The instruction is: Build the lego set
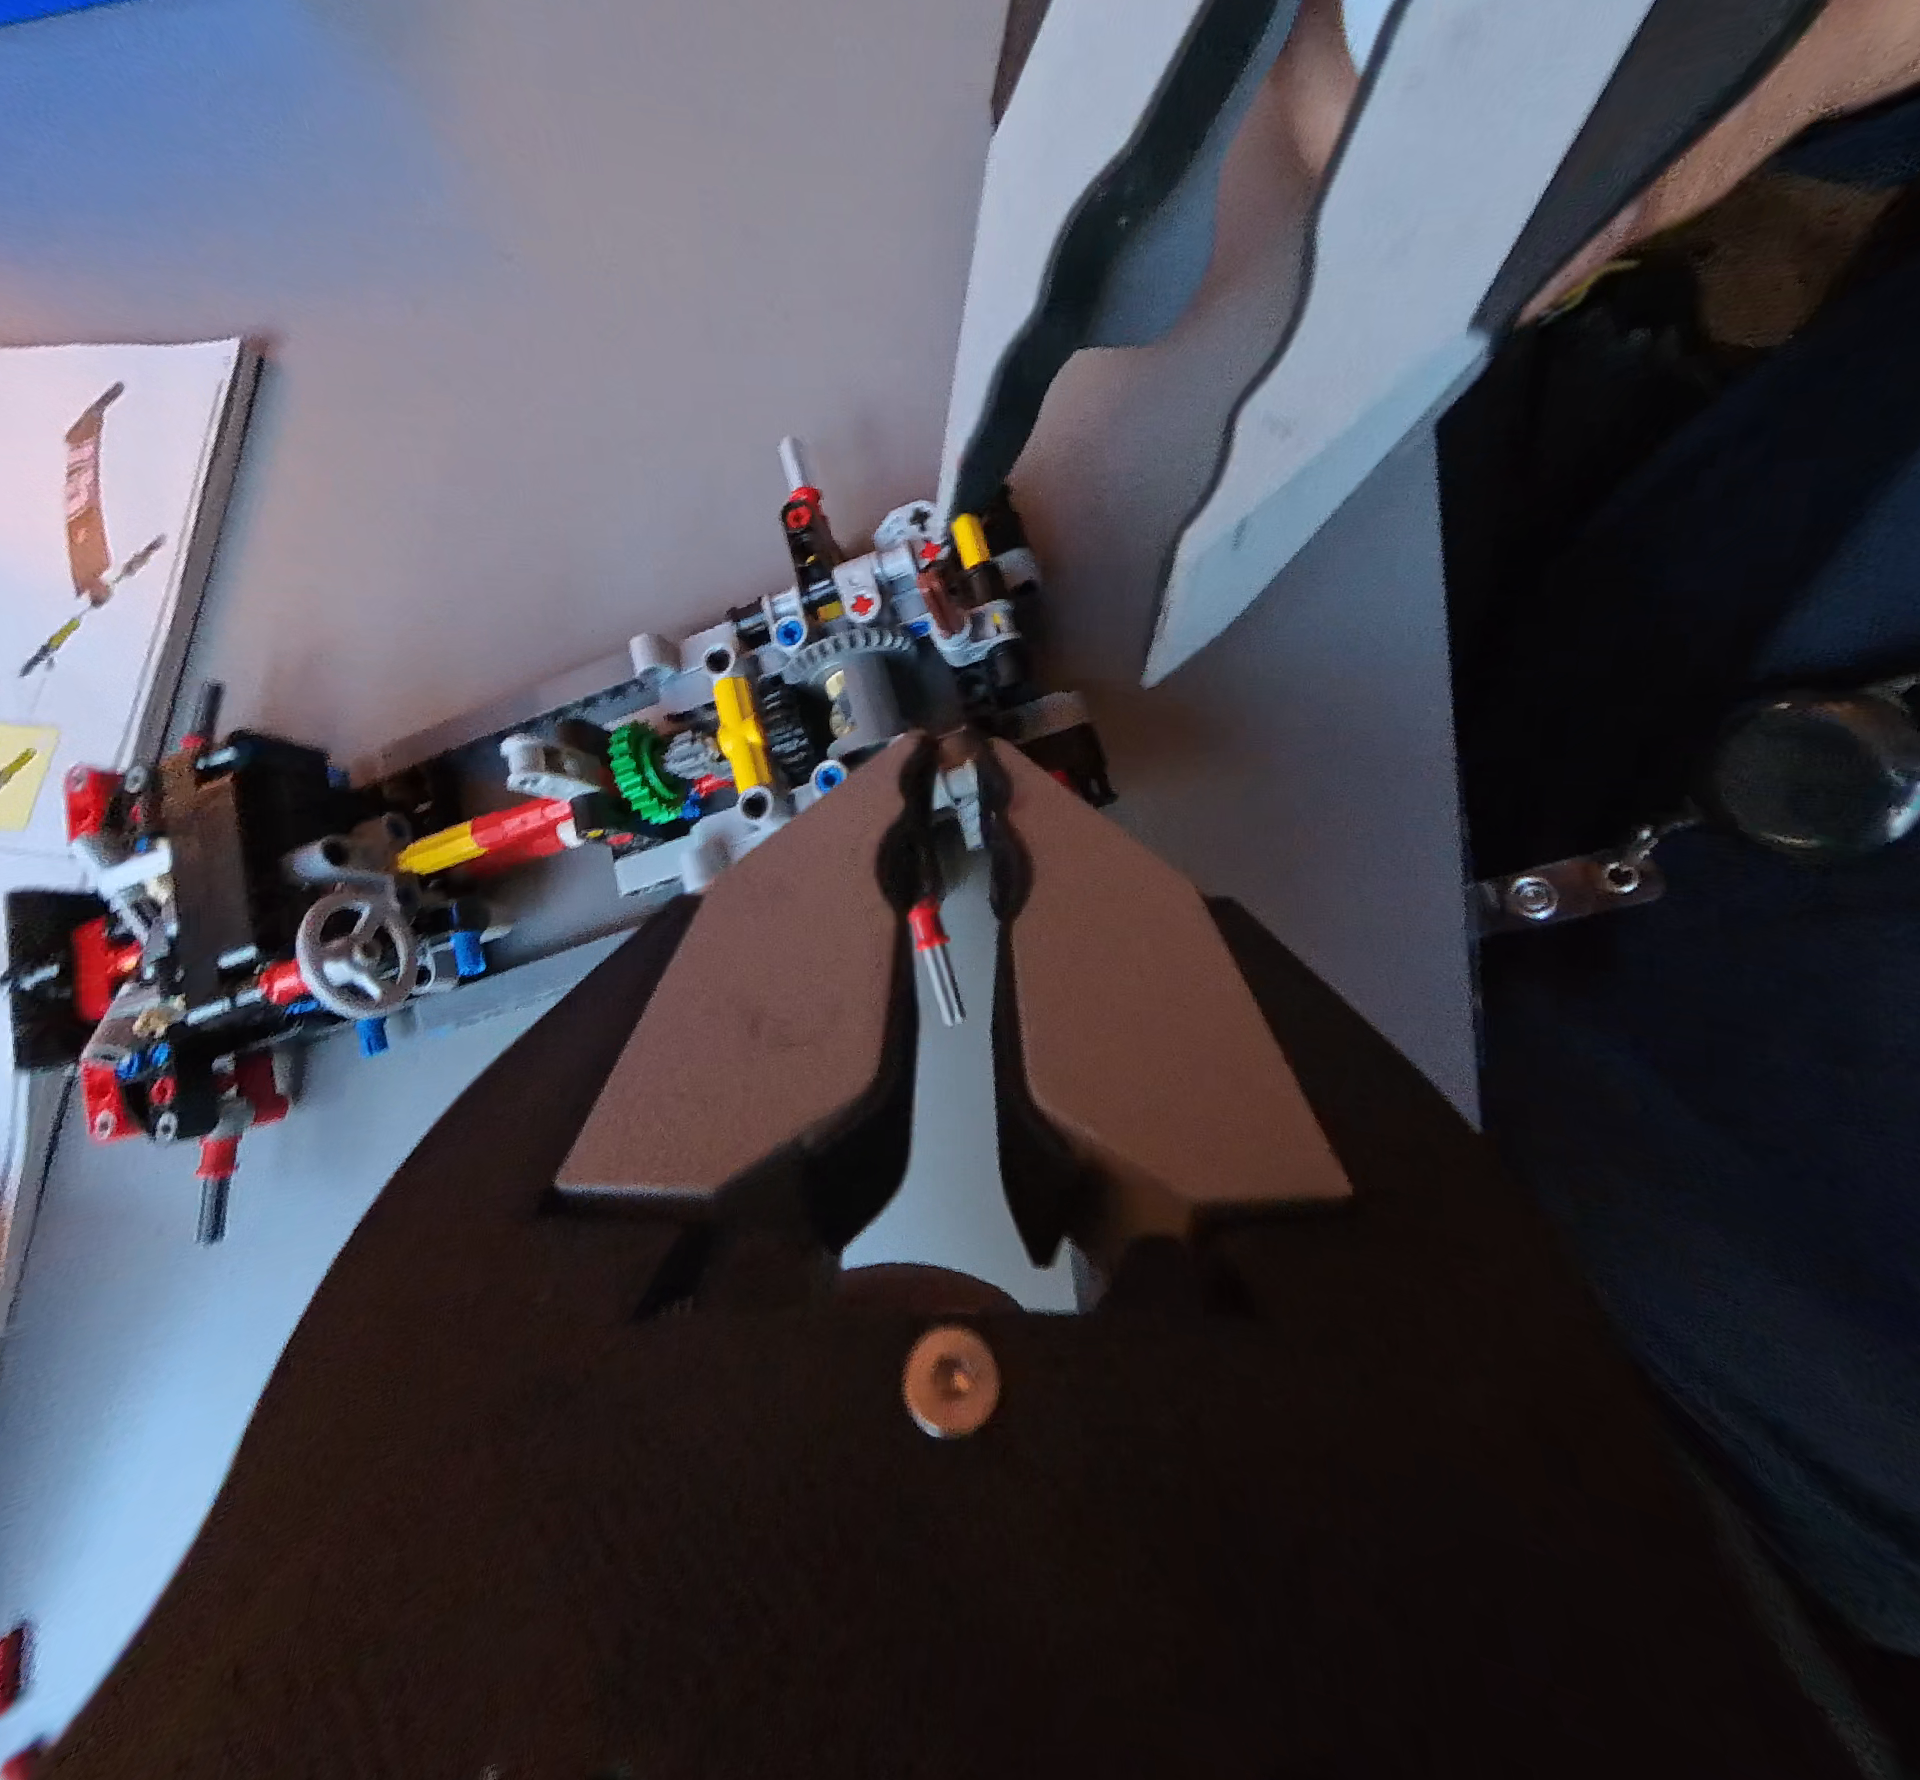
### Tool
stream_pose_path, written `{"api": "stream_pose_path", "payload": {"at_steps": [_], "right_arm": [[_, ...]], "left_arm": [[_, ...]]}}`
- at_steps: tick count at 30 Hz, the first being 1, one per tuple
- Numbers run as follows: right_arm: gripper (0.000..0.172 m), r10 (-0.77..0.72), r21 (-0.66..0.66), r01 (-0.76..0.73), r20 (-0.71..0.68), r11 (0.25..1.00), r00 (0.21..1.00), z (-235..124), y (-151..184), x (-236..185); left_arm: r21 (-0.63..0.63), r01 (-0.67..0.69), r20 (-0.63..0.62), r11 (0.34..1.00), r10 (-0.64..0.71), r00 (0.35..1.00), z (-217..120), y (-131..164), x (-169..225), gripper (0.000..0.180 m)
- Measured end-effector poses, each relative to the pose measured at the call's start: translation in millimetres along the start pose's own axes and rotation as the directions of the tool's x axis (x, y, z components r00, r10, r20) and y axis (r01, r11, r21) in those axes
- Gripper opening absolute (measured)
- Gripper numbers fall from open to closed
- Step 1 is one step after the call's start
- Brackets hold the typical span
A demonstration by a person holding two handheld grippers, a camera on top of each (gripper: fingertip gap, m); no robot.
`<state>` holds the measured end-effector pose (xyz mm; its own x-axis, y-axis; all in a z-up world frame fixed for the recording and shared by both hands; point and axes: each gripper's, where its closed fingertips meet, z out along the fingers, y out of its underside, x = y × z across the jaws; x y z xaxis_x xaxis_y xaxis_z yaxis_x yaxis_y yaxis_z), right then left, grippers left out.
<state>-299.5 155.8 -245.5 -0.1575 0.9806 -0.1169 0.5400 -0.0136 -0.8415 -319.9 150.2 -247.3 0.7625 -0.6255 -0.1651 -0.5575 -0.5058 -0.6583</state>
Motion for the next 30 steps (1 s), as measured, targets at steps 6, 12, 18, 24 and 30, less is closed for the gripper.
{"api": "stream_pose_path", "payload": {"at_steps": [6,12,18,24,30], "right_arm": [[0.034,-0.037,-0.008,0.036,-0.091,0.999,0.995,-2,3,13],[0.036,-0.013,-0.005,0.012,-0.115,1.0,0.993,-8,4,23],[0.039,-0.017,-0.004,0.017,-0.111,1.0,0.994,-3,2,19],[0.038,-0.036,-0.007,0.036,-0.147,0.999,0.988,-1,2,20],[0.042,-0.066,0.02,0.072,-0.218,0.997,0.974,-1,-3,19]], "left_arm": [[0.044,0.042,-0.009,0.998,-0.041,0.999,10,-13,7,0.0],[0.089,0.084,0.049,0.992,-0.088,0.995,-4,-16,-13,0.0],[0.008,0.057,-0.002,0.998,-0.057,0.998,6,-4,-23,0.008],[0.061,0.207,-0.048,0.976,-0.205,0.978,21,-11,-12,0.0],[0.135,0.355,0.003,0.925,-0.358,0.934,21,-13,-14,0.0]]}}
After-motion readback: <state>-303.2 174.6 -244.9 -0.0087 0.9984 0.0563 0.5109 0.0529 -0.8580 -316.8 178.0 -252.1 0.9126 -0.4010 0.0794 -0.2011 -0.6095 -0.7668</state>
